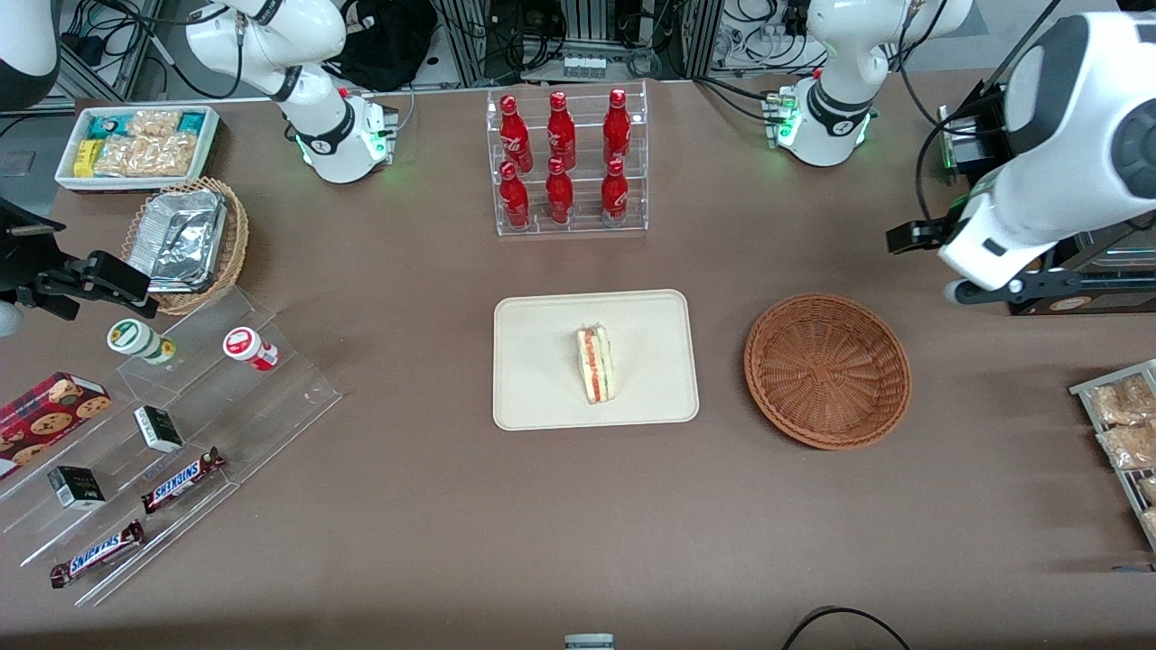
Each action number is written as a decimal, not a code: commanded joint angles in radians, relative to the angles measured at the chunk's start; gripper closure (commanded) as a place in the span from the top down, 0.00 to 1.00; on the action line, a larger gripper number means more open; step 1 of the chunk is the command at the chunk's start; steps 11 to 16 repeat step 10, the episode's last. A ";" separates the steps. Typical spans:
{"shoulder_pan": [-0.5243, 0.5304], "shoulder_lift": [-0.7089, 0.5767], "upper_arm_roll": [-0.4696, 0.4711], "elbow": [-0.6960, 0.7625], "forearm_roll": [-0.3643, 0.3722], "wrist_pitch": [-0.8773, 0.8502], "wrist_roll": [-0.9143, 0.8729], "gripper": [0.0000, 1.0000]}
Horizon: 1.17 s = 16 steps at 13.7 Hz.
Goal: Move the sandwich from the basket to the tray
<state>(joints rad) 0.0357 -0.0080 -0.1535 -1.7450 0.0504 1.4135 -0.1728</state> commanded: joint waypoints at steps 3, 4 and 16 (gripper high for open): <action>0.009 -0.023 0.063 0.091 -0.014 -0.088 0.125 1.00; 0.007 -0.027 0.080 0.094 -0.014 -0.087 0.139 1.00; 0.007 -0.036 0.108 0.137 -0.006 -0.039 0.139 1.00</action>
